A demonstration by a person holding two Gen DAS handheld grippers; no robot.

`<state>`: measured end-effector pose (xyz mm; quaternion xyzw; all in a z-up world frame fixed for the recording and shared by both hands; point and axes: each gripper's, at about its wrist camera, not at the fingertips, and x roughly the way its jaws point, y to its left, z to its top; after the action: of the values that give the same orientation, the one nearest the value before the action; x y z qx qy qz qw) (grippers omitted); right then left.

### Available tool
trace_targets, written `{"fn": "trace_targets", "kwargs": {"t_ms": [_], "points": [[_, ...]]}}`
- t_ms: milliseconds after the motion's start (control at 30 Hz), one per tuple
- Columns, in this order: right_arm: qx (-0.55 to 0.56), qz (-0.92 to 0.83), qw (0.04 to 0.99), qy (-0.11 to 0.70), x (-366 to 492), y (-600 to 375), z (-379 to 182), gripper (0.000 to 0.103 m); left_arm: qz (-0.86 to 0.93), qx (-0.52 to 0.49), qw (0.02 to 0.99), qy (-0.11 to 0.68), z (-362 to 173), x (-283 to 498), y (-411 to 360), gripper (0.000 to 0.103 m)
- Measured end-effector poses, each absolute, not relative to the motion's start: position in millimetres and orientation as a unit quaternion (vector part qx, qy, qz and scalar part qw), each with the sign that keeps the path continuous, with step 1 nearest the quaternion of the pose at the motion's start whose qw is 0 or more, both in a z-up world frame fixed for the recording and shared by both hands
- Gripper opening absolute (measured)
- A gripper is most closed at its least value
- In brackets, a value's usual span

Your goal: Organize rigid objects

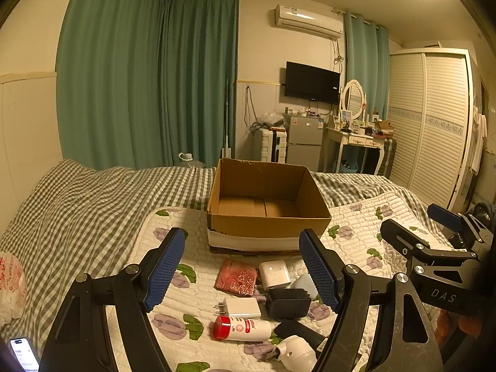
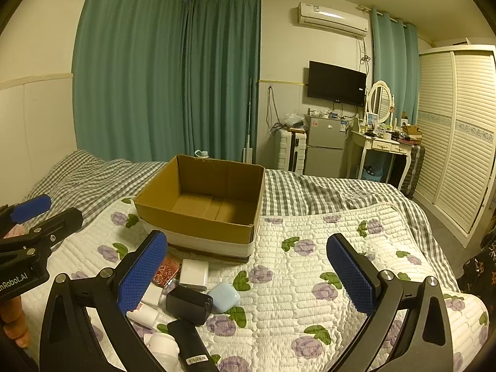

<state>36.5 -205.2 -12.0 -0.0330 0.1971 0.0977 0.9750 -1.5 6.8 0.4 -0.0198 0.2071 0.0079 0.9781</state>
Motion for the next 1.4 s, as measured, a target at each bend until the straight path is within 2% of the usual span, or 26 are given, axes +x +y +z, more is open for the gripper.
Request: {"fn": "trace_targets", "kwargs": {"t_ms": [1400], "points": [[-0.034,0.098,0.974,0.2,36.7,-205.7,-12.4,0.103,0.009,-0.017,0.978,0.207,-1.1,-1.5,5.0,0.079]]}}
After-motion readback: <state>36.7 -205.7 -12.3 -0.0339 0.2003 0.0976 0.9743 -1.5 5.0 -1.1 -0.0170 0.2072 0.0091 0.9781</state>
